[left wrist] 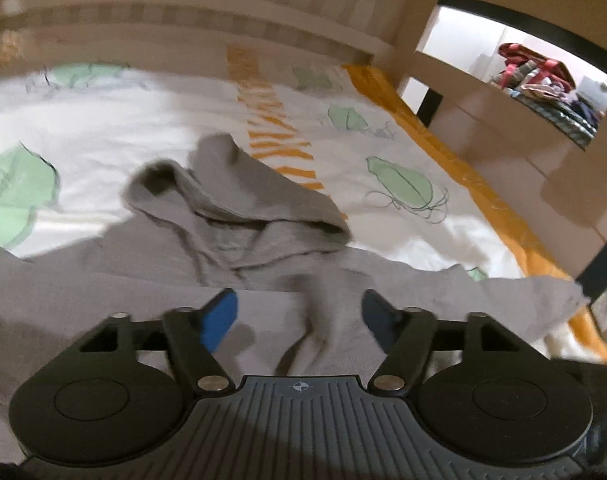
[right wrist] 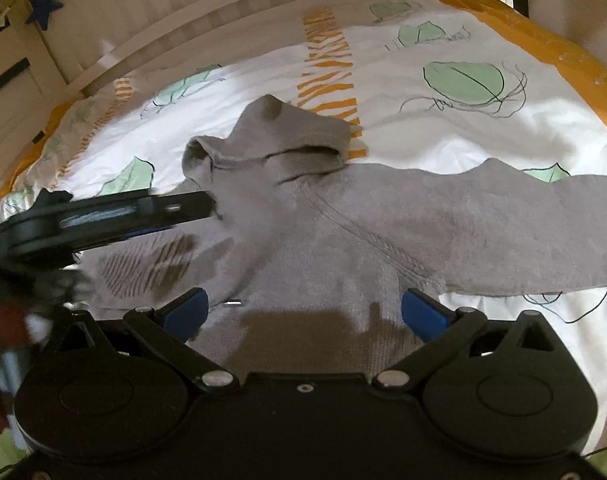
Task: Fold large clothes
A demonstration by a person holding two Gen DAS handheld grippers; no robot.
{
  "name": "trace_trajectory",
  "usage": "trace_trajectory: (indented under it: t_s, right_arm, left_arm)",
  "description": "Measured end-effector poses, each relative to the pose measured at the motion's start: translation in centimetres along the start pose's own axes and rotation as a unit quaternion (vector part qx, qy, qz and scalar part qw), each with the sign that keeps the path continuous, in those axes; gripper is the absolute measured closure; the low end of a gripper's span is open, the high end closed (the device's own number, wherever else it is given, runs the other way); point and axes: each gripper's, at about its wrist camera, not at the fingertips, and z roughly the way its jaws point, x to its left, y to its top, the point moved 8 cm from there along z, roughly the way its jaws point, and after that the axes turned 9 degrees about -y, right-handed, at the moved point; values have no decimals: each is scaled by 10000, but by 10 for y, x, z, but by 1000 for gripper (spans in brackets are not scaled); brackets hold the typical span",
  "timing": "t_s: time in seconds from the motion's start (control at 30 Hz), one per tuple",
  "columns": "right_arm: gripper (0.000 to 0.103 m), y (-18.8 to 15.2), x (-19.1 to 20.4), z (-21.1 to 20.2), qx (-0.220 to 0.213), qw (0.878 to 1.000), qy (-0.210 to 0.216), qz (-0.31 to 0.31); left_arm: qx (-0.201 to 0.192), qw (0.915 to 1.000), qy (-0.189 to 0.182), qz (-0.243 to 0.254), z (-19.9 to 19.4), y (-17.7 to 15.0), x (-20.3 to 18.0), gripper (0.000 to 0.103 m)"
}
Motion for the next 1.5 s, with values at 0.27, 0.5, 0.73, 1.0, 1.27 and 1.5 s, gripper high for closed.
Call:
trace_trajectory:
  t_s: [0.27, 0.5, 0.73, 1.0, 1.27, 1.5]
  right_arm:
    - [1, -4, -1, 16, 112, 9998, 39, 175]
    - [1, -7, 5, 22, -34, 9998, 75, 183]
    - [1, -10, 10, 32, -145, 9997, 76, 178]
    - [1, -14, 17, 36, -253, 9996, 63, 54]
    - [7, 20, 43, 60, -524, 9963, -629, -267]
    - [39, 18, 44, 108, -10, 9919, -1209, -381]
  left_arm:
    - [97, 9920, 1163, 490, -59, -31, 74, 31]
    - [457, 9738, 2216, 218, -81, -55, 163, 31]
    - [498, 9767, 2088, -39, -68, -57, 175, 30]
    - [652, 9786, 1880, -521, -72, -77, 189, 25]
    - [830, 9758, 1934, -591, -67, -76, 190, 22]
    - [856, 9766, 1866, -647, -69, -75, 190, 22]
